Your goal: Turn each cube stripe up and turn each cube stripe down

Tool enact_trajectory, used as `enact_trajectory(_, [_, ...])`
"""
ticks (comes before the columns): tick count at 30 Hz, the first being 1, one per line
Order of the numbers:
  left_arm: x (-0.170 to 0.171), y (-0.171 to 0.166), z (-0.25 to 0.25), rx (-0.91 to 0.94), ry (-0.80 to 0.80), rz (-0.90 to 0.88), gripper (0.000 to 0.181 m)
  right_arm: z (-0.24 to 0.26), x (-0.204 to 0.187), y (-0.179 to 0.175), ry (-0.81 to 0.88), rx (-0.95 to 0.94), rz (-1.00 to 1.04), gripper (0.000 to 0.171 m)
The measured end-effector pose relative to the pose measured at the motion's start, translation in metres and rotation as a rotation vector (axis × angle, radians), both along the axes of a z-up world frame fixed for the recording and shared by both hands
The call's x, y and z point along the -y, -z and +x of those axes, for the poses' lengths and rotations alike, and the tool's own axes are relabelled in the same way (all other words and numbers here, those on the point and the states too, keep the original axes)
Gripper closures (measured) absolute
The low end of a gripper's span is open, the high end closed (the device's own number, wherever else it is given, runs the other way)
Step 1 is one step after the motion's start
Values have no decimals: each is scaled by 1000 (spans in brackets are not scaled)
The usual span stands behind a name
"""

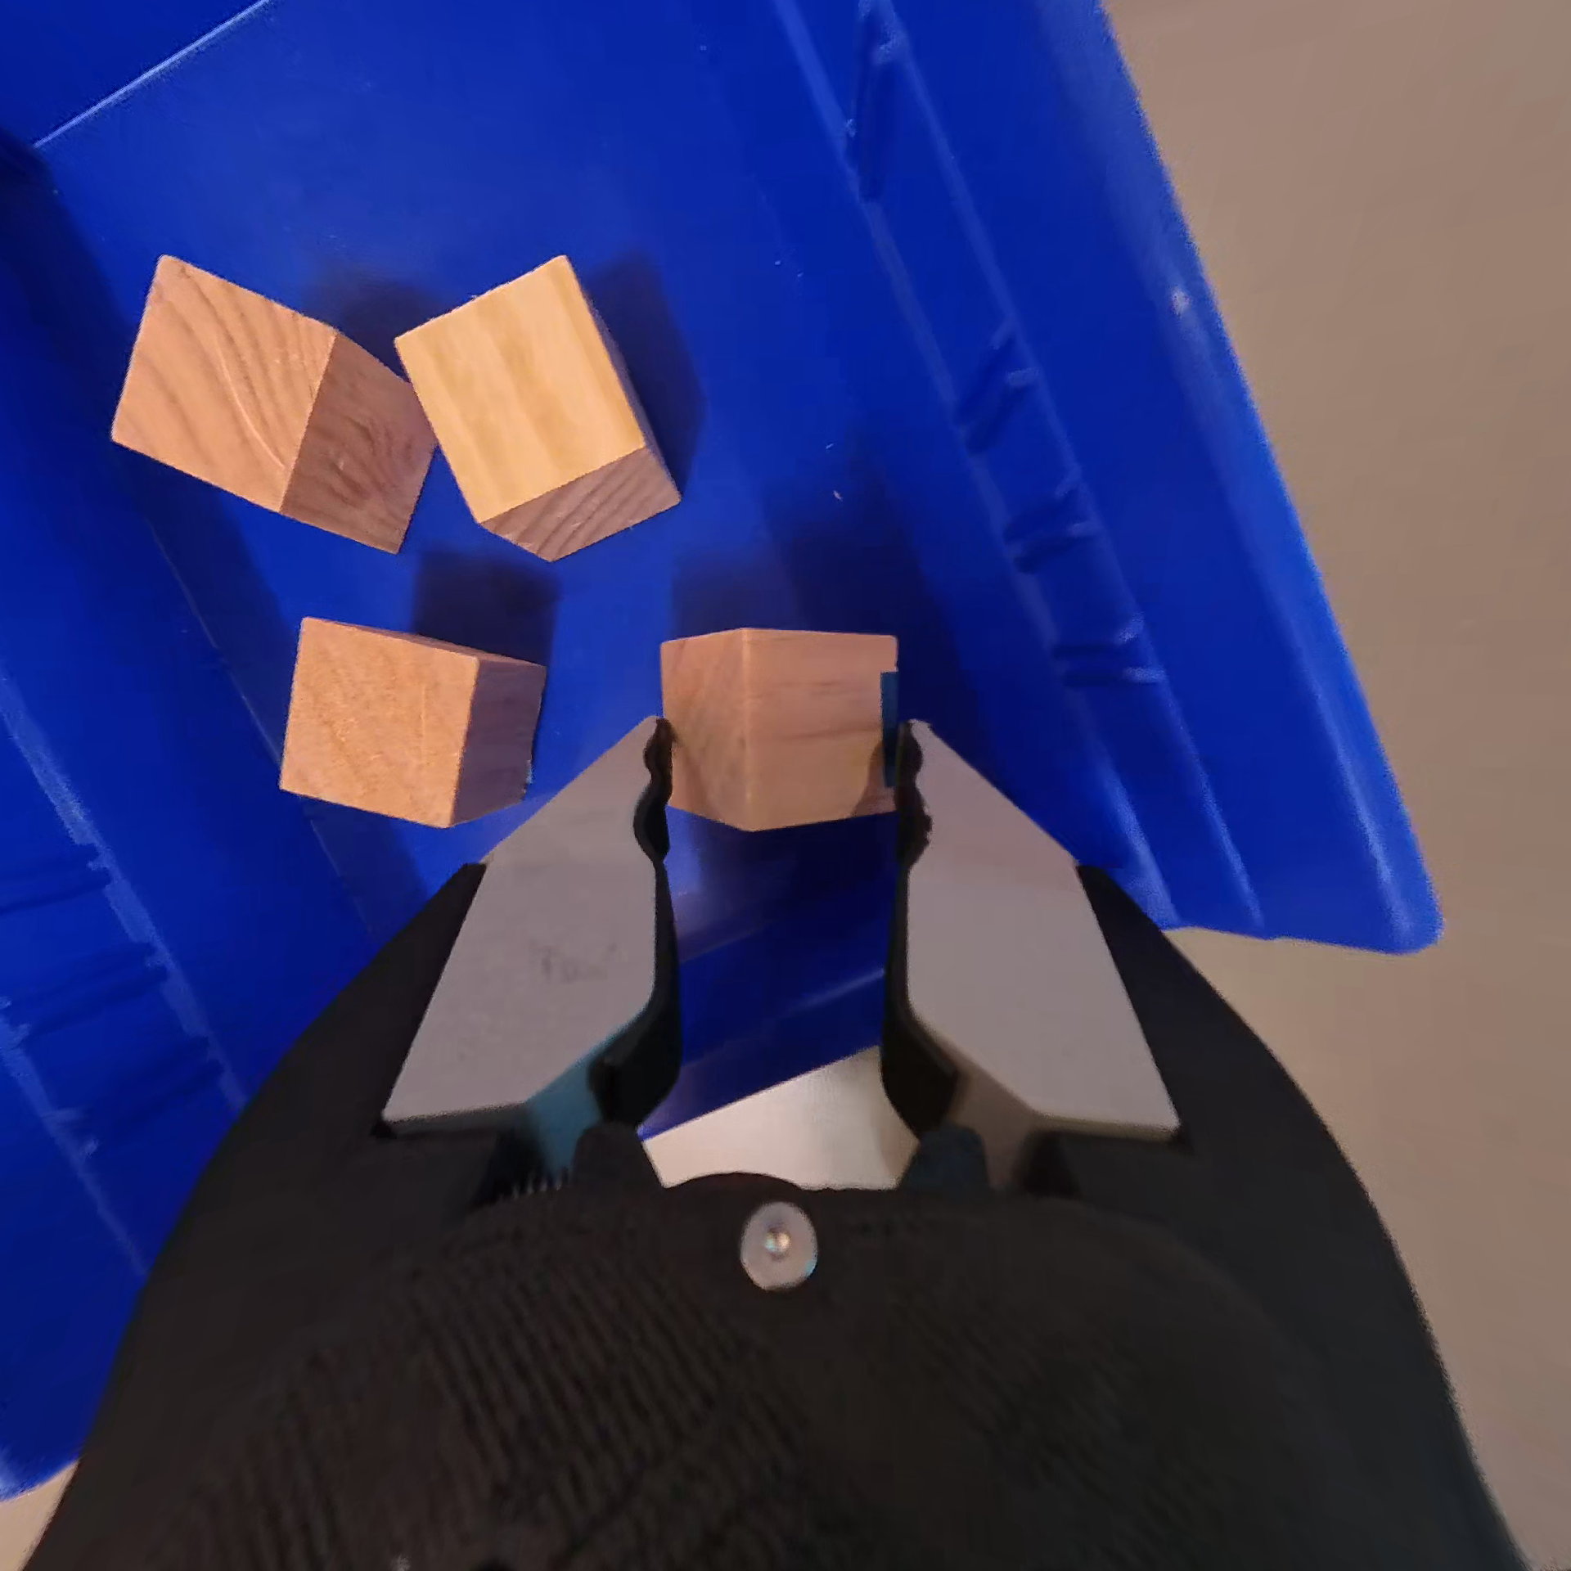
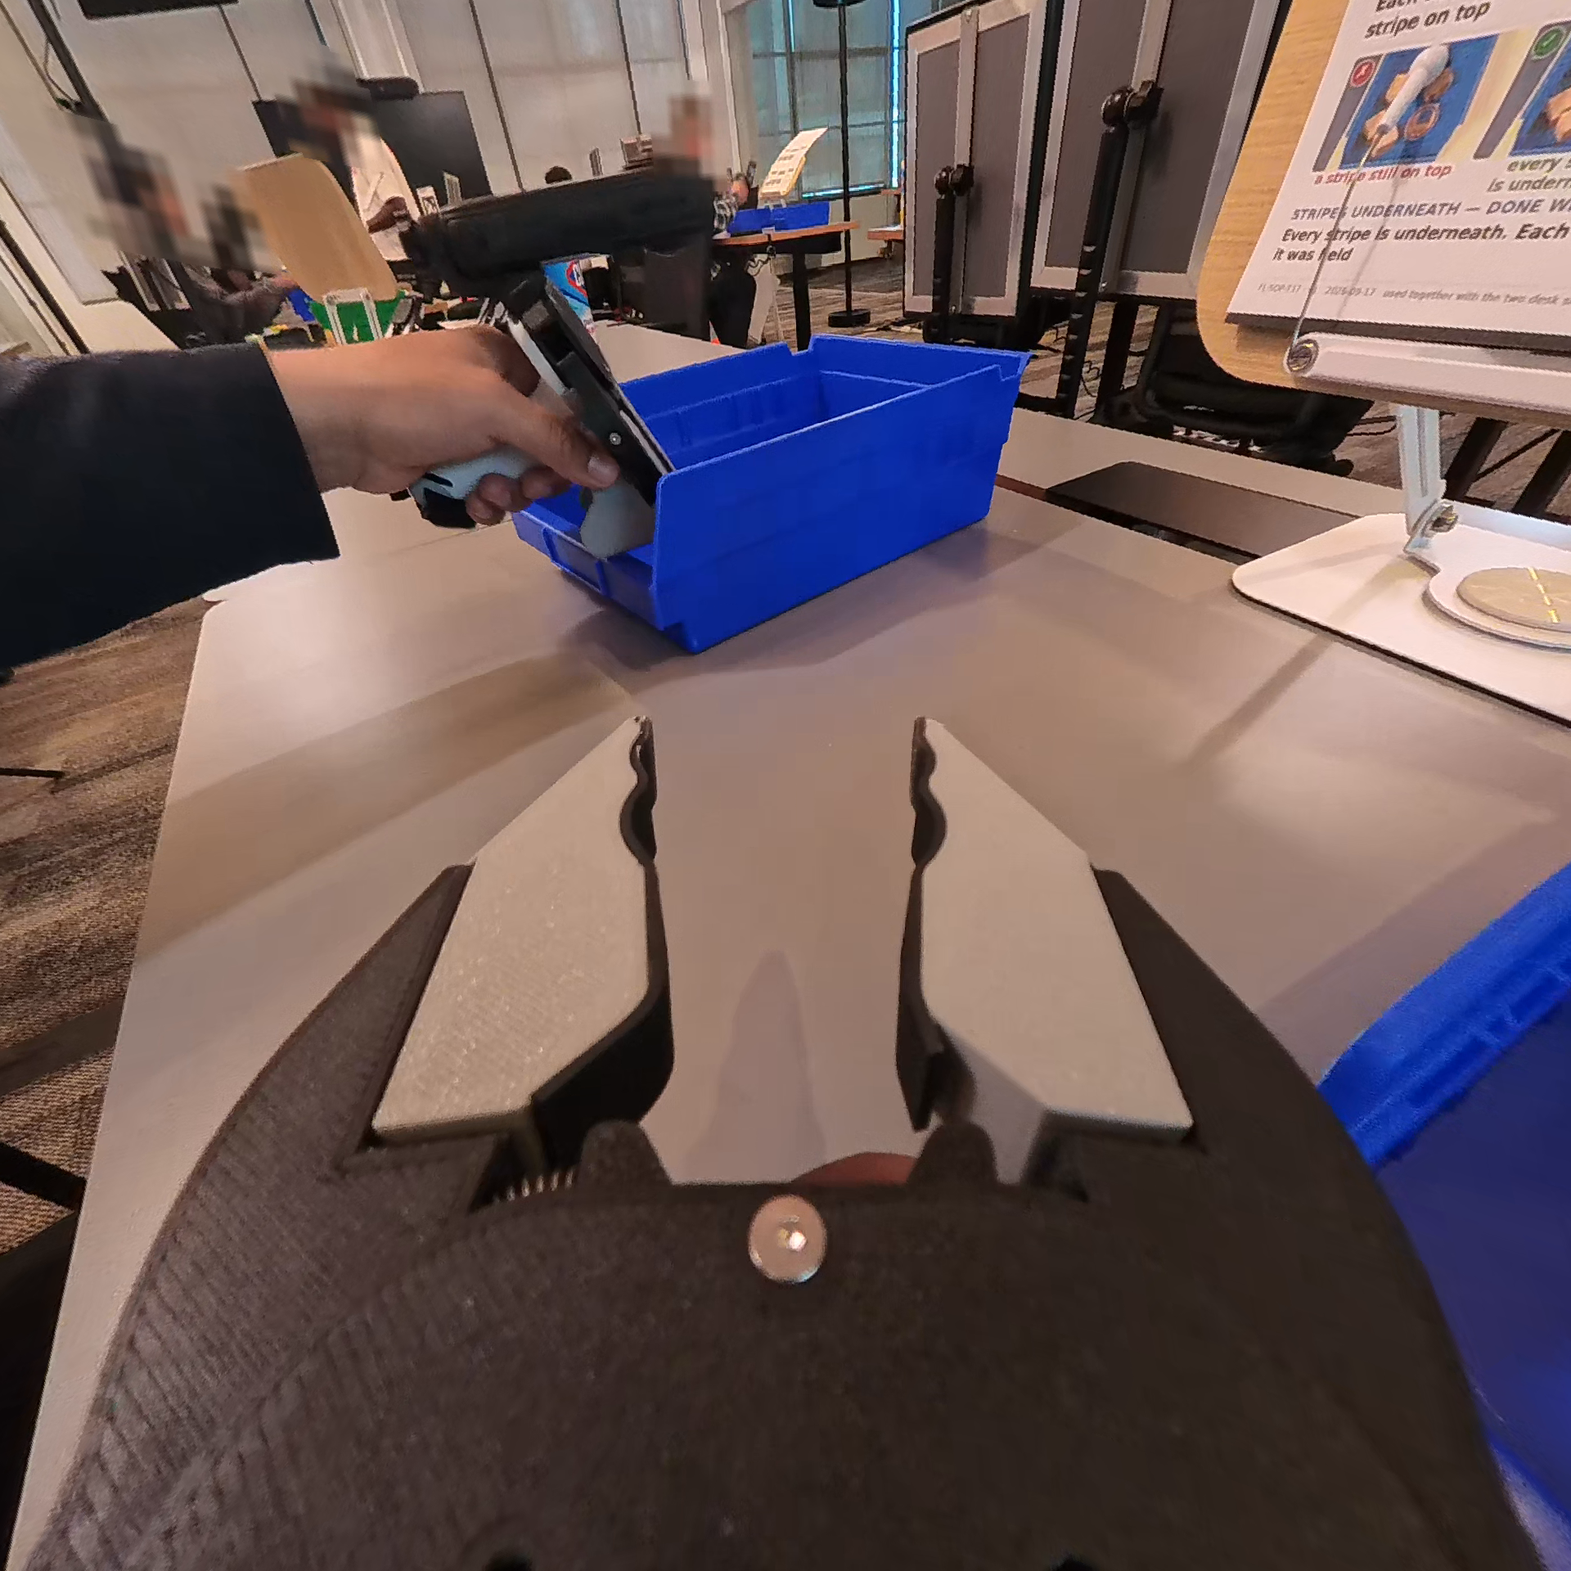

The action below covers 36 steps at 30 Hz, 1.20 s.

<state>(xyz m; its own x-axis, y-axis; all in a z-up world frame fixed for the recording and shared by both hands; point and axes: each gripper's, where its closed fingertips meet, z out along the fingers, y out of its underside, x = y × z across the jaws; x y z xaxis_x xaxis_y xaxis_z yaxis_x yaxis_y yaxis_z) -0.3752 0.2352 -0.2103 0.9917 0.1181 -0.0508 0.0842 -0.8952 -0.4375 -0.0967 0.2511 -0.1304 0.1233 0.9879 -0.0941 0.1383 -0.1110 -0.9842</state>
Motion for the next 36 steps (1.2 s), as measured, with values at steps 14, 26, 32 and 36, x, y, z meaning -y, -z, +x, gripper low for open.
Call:
enact_trajectory(14, [7, -76, 37, 558, 23, 434, 131, -9, 27, 8, -99, 70, 97, 103])
enact_trajectory(26, [45, -120, 174, 822, 343, 519, 131, -29, 62, -7, -57, 23, 378, 87])
enact_trajectory(32, [36, -105, 237, 933, 397, 474, 131, -23, 59, -19, 20, -16, 477, 95])
enact_trajectory(36, [30, -99, 261, 1017, 412, 449, 131, -23, 49, -13, 55, 22, 477, 108])
